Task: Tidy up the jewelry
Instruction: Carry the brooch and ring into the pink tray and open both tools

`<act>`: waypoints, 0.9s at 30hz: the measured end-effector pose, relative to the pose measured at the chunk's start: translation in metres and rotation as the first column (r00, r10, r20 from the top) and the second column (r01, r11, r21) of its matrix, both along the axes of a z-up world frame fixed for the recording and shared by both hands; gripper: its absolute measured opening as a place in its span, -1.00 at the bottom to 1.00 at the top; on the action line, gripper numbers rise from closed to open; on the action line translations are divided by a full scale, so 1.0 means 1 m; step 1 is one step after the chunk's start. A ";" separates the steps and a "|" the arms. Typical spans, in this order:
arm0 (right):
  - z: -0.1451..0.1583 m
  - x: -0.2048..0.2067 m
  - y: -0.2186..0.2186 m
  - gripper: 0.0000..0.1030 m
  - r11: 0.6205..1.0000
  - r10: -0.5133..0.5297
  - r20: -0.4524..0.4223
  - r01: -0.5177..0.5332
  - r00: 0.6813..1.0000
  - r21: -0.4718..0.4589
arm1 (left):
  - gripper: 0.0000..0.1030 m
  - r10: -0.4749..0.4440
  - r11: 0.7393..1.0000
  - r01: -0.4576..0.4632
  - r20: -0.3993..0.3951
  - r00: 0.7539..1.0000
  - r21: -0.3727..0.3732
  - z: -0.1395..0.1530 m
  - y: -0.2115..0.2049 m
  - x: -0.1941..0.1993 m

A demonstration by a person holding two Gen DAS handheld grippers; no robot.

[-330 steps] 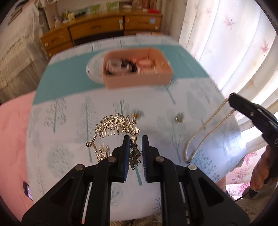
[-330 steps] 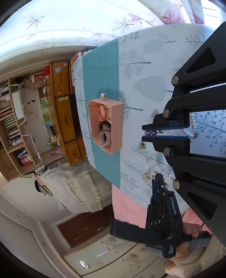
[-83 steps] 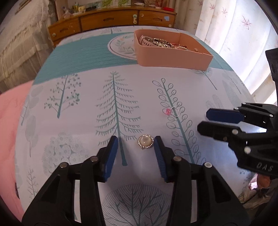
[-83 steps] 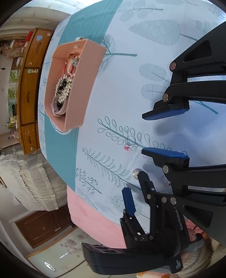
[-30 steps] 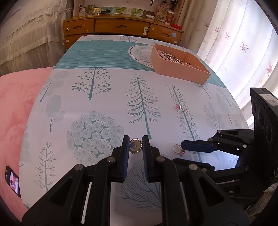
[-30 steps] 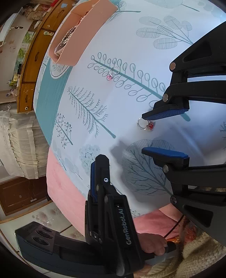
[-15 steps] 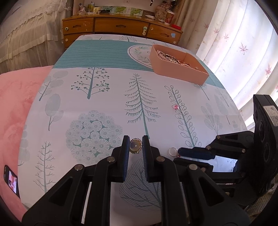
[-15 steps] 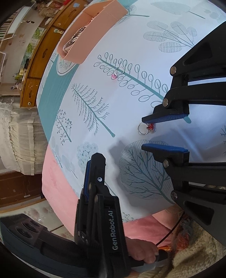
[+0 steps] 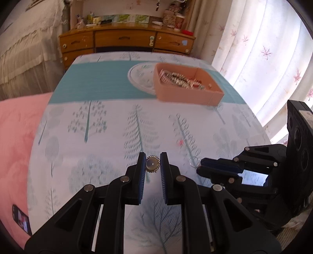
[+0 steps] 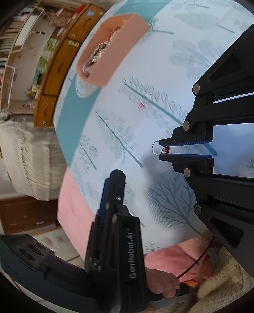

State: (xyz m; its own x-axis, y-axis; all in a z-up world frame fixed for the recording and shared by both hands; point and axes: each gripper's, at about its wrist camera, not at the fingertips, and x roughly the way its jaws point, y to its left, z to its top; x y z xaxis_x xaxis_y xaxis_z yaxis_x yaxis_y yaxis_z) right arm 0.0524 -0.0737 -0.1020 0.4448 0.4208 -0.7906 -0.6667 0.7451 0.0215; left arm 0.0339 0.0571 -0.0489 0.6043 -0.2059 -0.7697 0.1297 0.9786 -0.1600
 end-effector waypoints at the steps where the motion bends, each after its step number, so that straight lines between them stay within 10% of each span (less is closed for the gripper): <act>1: 0.007 0.006 -0.006 -0.85 1.000 -0.021 0.010 0.020 1.000 0.016 | -0.77 -0.009 1.000 0.009 0.015 1.000 0.004 0.008 -0.004 0.007; 8: 0.071 0.068 -0.057 -0.85 0.969 -0.215 0.060 0.205 0.975 0.141 | -0.77 -0.057 0.998 0.056 0.111 0.992 0.013 0.058 -0.037 0.070; 15: 0.110 0.155 -0.110 -0.85 0.899 -0.365 -0.002 0.352 0.931 0.261 | -0.77 -0.067 0.987 0.074 0.053 0.996 -0.140 0.066 -0.065 0.159; 27: 0.032 0.276 -0.160 -0.84 0.774 -0.514 -0.290 0.582 0.807 0.249 | -0.77 -0.036 0.973 0.015 -0.089 0.995 -0.232 0.002 -0.099 0.259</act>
State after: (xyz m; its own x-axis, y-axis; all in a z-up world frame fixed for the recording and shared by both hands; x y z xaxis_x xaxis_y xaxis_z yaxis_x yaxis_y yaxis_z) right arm 0.3288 -0.2340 -0.0696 0.5276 0.3897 -0.7548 -0.1022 0.9112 0.3991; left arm 0.2932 -0.0420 -0.0469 0.5254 -0.3991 -0.7514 0.1282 0.9102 -0.3938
